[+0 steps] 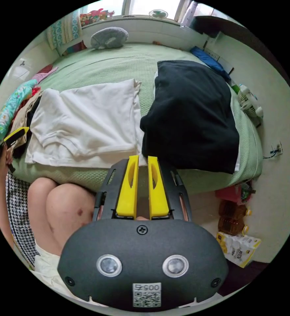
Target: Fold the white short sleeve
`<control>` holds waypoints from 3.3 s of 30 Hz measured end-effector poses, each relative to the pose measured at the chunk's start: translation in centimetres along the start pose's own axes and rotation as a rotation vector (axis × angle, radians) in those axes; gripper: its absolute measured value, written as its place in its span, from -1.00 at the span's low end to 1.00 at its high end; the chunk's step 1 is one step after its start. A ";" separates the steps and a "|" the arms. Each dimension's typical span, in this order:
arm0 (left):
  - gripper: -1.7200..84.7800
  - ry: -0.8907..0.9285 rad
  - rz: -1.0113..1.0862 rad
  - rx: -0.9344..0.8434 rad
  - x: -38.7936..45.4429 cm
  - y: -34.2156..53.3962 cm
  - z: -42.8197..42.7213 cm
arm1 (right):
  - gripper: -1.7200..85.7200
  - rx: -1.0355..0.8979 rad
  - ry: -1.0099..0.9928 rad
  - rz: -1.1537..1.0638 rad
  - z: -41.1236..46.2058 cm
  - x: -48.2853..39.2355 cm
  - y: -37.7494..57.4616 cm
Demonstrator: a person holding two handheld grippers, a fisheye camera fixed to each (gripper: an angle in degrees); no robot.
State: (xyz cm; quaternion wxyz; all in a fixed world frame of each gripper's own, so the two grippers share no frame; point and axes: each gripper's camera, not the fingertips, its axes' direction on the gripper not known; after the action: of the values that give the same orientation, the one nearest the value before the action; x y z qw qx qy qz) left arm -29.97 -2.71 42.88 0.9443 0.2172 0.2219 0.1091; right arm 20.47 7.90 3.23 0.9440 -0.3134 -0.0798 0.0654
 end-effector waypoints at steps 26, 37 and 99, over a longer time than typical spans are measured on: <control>-0.87 0.278 -0.176 0.014 -0.4 0.3 -1.8 | -0.93 0.047 -0.107 -0.062 -5.1 -6.4 3.3; -0.86 0.196 -0.280 -0.149 -0.6 3.6 2.5 | -0.95 0.041 -0.133 -0.047 -6.0 -7.5 3.9; -0.62 0.385 0.358 -0.073 58.5 -3.7 7.5 | -0.98 0.151 -0.114 0.229 -9.1 8.2 15.0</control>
State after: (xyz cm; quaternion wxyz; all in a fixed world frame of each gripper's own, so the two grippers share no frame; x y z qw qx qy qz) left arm 25.26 9.07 25.49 0.8575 0.1938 0.3514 0.3218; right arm 29.16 16.00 -12.11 0.9452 -0.2444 -0.0919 0.1961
